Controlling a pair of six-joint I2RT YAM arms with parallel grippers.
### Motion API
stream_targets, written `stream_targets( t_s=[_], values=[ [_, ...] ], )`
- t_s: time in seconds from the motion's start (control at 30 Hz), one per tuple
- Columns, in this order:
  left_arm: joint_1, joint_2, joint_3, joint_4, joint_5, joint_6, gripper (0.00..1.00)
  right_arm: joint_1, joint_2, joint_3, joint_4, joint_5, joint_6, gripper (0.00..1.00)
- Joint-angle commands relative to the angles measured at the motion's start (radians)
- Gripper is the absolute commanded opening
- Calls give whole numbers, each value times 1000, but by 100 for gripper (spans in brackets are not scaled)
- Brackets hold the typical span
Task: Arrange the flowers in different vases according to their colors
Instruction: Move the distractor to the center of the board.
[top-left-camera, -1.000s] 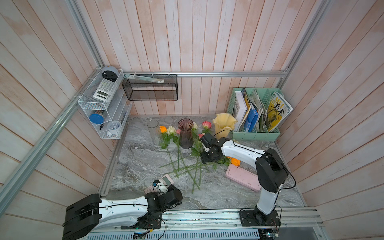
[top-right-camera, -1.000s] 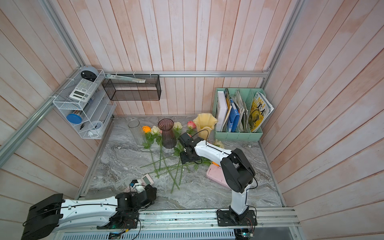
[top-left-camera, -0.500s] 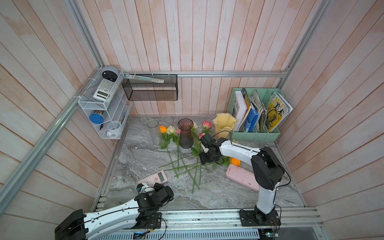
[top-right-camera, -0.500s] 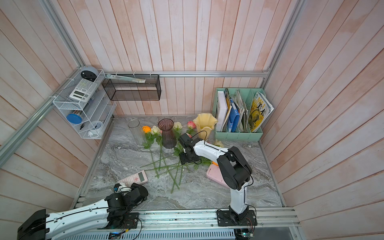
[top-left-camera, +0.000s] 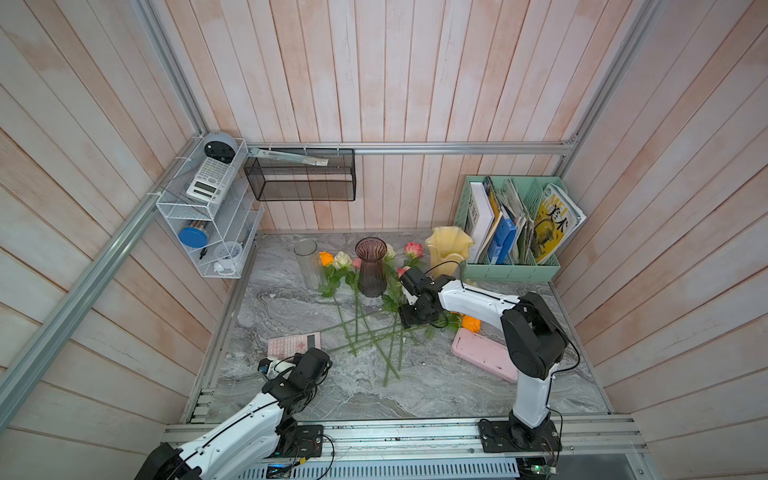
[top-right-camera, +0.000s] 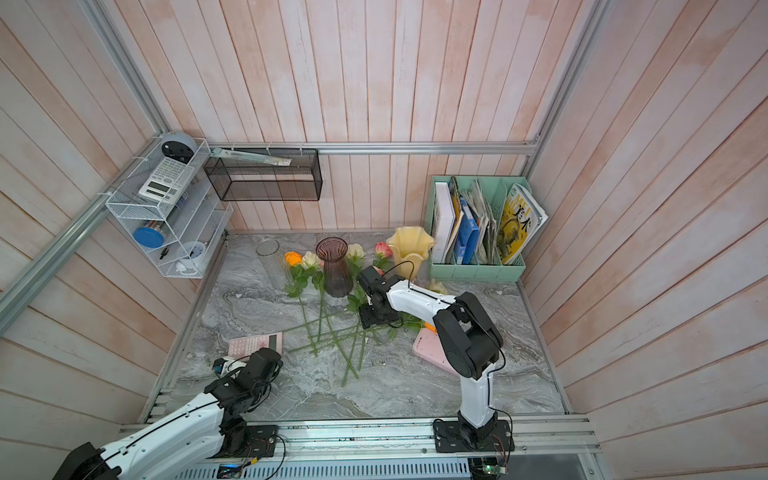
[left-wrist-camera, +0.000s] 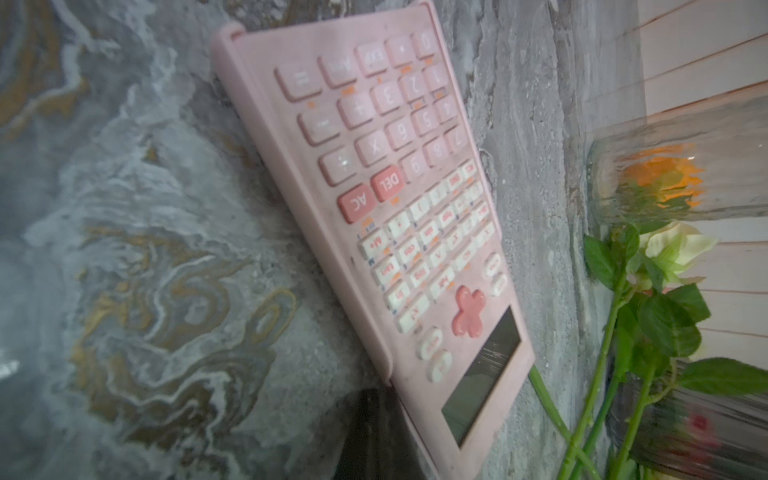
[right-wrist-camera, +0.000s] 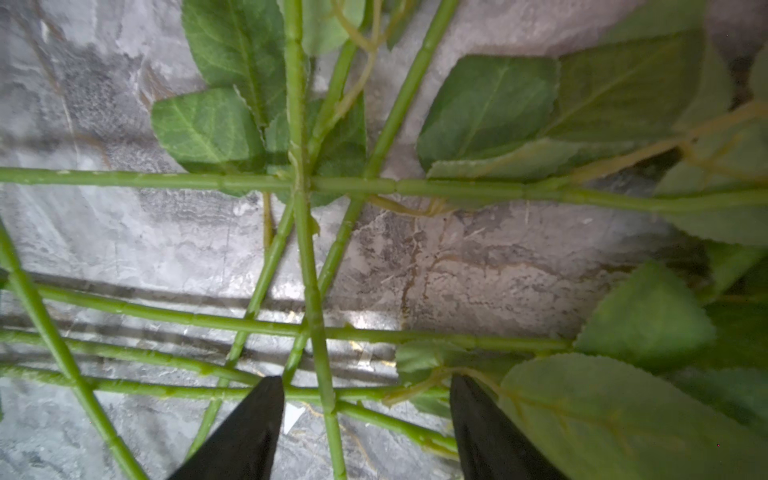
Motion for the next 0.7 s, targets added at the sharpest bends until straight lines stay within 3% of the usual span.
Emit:
stream_targets(
  t_s=[0.0,0.13,0.23,0.4,0.67],
  values=[
    [4,-34,29,-91,20,99,3,-6,-14,18,-3,-20,-15,70],
    [-9,-73,116,-116,68,207,27,-4,2,39,-14,-23,-15,66],
    [-93,-86,200,-181,39,253,37,-3,13,55,-20,-22,-11,60],
    [-211,9,308,-138,12,363,43,3,30,77,-24,-15,0,55],
    [-217,203,320,210,122,622,49,29,103,133,-49,10,16,45]
  ],
)
